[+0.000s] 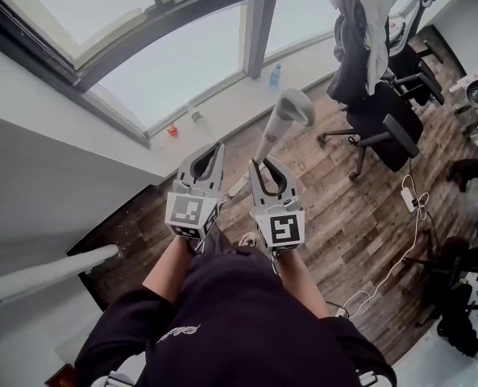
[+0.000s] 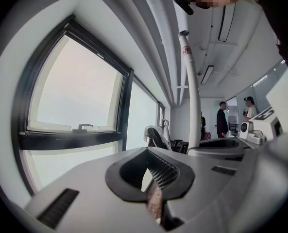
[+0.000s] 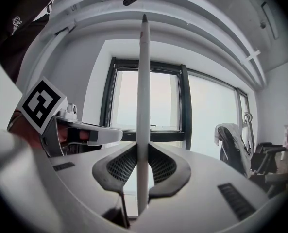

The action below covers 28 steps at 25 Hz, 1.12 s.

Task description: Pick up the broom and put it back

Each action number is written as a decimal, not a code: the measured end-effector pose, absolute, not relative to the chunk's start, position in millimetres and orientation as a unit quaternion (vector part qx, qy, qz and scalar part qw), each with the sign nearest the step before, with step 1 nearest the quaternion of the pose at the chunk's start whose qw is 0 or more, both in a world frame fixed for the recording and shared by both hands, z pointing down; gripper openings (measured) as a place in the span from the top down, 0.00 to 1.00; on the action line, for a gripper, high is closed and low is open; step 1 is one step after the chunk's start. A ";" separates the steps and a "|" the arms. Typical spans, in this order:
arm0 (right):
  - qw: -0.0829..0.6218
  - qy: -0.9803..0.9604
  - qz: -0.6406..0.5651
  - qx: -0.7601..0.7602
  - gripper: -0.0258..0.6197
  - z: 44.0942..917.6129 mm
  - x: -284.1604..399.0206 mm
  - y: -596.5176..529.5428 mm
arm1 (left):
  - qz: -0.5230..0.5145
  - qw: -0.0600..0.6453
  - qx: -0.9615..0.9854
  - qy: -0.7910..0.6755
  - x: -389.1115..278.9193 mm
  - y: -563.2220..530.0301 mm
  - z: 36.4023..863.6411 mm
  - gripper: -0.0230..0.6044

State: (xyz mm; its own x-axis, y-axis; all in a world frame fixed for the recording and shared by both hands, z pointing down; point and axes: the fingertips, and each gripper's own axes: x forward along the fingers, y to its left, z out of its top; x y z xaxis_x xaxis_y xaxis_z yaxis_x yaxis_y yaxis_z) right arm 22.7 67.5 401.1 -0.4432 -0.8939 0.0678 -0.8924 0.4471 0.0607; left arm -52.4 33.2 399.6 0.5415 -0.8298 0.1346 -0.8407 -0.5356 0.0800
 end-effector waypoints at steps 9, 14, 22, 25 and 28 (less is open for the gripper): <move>0.052 -0.860 -0.008 0.507 0.83 399.1 1.7 66.0 | 0.050 0.049 0.880 -0.469 -58.6 34.4 395.3 0.96; 0.052 -0.864 -0.007 0.501 0.83 399.1 -4.8 70.5 | 0.056 0.060 0.878 -0.472 -64.3 37.9 402.6 0.96; 0.050 -0.867 -0.004 0.496 0.83 398.4 -11.2 76.0 | 0.045 0.067 0.880 -0.467 -64.1 42.2 400.7 0.96; 0.047 -0.865 -0.004 0.500 0.83 395.2 -7.2 78.7 | 0.052 0.061 0.881 -0.467 -61.2 48.5 399.3 0.96; 0.055 -0.865 -0.011 0.499 0.83 395.9 -2.8 82.3 | 0.052 0.064 0.881 -0.465 -57.2 55.6 401.9 0.96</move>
